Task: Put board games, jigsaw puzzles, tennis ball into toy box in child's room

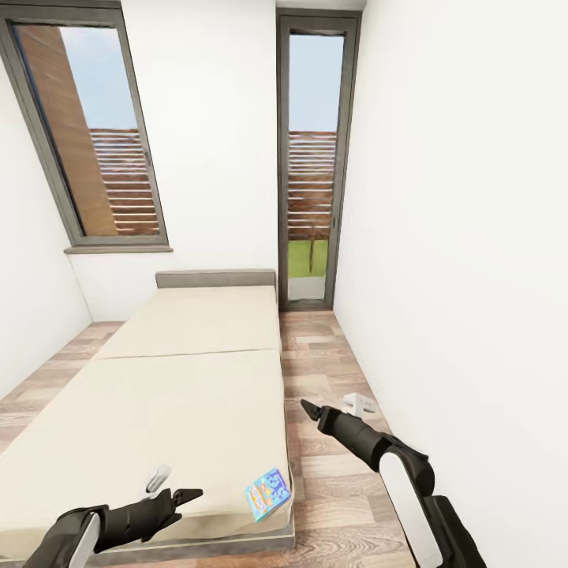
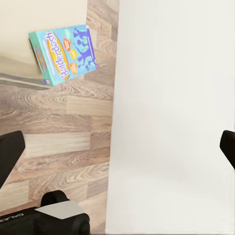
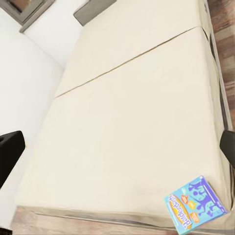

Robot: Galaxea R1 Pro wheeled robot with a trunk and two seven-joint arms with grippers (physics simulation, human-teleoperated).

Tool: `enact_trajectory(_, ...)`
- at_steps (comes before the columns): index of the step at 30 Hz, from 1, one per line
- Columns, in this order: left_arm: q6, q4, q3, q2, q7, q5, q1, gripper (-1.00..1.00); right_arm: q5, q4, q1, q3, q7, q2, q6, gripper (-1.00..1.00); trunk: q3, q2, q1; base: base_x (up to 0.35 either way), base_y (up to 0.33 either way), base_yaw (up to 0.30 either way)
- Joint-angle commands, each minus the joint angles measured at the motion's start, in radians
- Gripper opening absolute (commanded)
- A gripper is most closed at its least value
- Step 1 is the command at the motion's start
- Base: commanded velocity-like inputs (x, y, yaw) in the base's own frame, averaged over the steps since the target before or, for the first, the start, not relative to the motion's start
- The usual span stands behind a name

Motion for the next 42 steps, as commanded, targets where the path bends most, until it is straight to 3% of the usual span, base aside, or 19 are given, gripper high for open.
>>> enact_trajectory(1, 0.010, 0.003, 0.001, -0.002, -0.002, 0.005, -0.001, 1.00, -0.002, -0.001, -0.001, -0.004, 0.004, -0.002, 0.006, 1.00, -0.005, -0.008, 0.004, 0.000, 0.000, 0.000)
enact_trajectory(8, 0.026, 0.013, 0.000, -0.015, -0.040, 0.006, -0.001, 1.00, -0.028, 0.000, -0.001, -0.013, 0.008, -0.009, 0.009, 1.00, -0.027, -0.057, 0.031, 0.000, 0.000, 0.000)
enact_trajectory(14, 0.082, 0.015, -0.003, -0.011, -0.158, 0.006, -0.003, 1.00, -0.036, -0.008, -0.001, -0.018, 0.010, -0.012, 0.008, 1.00, -0.045, -0.099, 0.054, 0.000, 0.000, 0.000)
enact_trajectory(24, 0.105, 0.016, -0.001, 0.016, -0.287, 0.005, -0.005, 1.00, -0.037, -0.010, -0.001, -0.021, 0.009, -0.012, 0.008, 1.00, -0.077, -0.169, 0.092, 0.000, 0.000, 0.000)
enact_trajectory(42, 0.111, 0.016, -0.002, 0.016, -0.313, 0.003, -0.028, 1.00, -0.037, -0.010, -0.001, -0.023, 0.010, -0.014, 0.008, 1.00, -0.133, -0.295, 0.161, 0.000, 0.000, 0.000)
